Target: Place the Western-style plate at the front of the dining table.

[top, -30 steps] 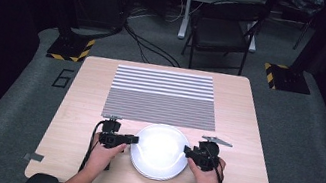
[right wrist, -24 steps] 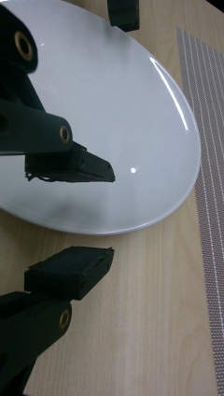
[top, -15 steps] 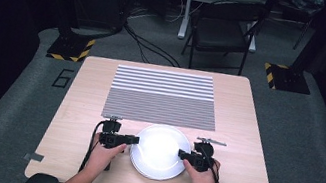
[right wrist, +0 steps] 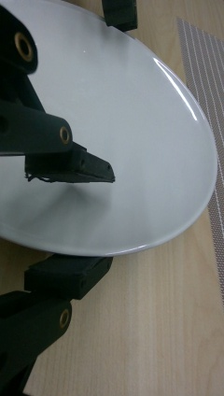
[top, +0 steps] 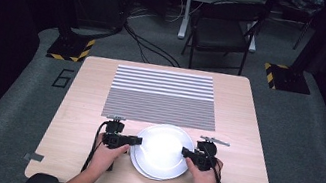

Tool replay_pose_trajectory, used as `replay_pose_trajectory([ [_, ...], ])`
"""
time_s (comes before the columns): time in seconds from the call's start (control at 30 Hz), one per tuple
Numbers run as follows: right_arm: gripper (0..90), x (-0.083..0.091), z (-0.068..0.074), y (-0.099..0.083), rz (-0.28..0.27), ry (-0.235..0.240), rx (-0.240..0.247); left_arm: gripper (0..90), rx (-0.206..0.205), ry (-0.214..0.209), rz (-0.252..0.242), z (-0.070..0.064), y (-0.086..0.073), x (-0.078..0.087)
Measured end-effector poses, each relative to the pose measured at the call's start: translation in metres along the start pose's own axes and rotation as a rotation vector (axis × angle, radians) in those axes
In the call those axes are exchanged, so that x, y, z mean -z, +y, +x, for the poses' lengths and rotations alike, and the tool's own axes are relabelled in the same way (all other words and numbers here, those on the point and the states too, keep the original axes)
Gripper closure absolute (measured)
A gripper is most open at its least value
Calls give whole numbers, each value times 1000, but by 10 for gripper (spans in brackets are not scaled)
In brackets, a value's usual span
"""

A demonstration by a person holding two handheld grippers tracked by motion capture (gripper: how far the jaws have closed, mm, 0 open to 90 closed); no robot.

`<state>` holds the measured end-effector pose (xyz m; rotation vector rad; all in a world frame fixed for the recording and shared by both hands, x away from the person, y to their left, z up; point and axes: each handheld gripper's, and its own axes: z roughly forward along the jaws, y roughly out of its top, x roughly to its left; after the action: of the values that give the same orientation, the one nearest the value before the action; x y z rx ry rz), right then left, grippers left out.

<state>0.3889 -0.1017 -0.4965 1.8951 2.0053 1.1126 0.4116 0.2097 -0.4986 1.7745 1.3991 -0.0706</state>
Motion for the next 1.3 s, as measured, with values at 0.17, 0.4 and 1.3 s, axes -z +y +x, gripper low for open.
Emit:
replay_pose_trajectory([
  [0.17, 571, 3, -7, 7, -20, 1, -4, 671, -9, -12, 12, -3, 3, -6],
  [0.4, 577, 8, -17, 14, -33, -4, -34, 672, -21, -39, 28, -9, 7, -17],
  [1.3, 552, 48, -19, 16, -28, -90, 6, 671, -63, -61, 38, -19, 7, -26],
])
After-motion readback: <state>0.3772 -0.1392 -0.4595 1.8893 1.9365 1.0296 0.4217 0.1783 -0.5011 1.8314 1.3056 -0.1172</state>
